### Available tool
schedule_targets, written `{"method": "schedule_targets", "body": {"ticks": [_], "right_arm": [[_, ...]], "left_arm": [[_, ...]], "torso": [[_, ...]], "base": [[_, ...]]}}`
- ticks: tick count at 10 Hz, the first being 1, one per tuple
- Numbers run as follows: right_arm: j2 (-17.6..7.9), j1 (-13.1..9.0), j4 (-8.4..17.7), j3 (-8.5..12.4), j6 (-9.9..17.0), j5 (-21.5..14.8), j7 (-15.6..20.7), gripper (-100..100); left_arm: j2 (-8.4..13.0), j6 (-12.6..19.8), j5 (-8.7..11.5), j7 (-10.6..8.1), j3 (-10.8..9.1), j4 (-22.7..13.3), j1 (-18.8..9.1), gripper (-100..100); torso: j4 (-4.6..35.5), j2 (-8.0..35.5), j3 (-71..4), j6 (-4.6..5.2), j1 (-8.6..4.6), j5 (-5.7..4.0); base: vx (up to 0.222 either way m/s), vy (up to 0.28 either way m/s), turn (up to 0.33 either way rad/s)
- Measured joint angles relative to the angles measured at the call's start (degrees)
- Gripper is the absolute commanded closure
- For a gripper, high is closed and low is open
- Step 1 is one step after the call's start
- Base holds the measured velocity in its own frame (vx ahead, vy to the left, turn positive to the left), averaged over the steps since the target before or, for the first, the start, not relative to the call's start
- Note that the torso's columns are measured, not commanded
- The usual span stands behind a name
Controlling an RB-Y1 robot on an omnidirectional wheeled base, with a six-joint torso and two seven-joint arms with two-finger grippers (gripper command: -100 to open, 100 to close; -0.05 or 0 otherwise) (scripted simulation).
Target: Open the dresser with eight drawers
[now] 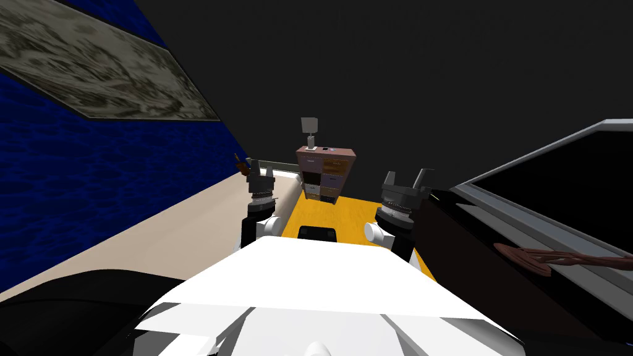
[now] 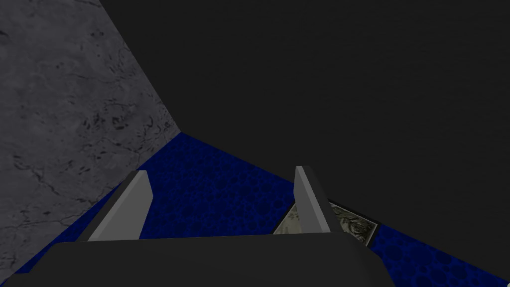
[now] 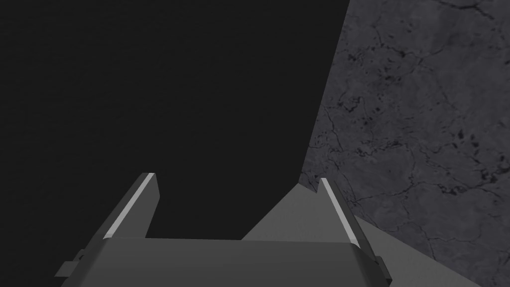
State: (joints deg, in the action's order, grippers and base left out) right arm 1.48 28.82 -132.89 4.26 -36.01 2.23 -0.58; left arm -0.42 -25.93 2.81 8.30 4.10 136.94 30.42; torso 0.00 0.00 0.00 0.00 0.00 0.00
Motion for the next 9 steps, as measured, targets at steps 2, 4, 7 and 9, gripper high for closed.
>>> {"method": "schedule_targets", "body": {"ticks": [2, 4, 7, 9], "right_arm": [[0.0, 0.0, 0.0, 0.0, 0.0, 0.0, 0.0, 0], [0.0, 0.0, 0.0, 0.0, 0.0, 0.0, 0.0, 0], [0.0, 0.0, 0.0, 0.0, 0.0, 0.0, 0.0, 0], [0.0, 0.0, 0.0, 0.0, 0.0, 0.0, 0.0, 0]], "left_arm": [[0.0, 0.0, 0.0, 0.00, 0.00, 0.0, 0.0, 0], [0.0, 0.0, 0.0, 0.00, 0.00, 0.0, 0.0, 0], [0.0, 0.0, 0.0, 0.00, 0.00, 0.0, 0.0, 0], [0.0, 0.0, 0.0, 0.00, 0.00, 0.0, 0.0, 0]], "torso": [[6.0, 6.0, -12.0, 0.00, 0.00, 0.00], [14.2, 14.2, -28.5, 0.00, 0.00, 0.00], [26.9, 26.9, -53.8, 0.00, 0.00, 0.00], [35.4, 35.4, -70.7, 0.00, 0.00, 0.00]], "base": [[0.000, 0.000, 0.000], [0.000, 0.000, 0.000], [0.000, 0.000, 0.000], [0.000, 0.000, 0.000]]}}
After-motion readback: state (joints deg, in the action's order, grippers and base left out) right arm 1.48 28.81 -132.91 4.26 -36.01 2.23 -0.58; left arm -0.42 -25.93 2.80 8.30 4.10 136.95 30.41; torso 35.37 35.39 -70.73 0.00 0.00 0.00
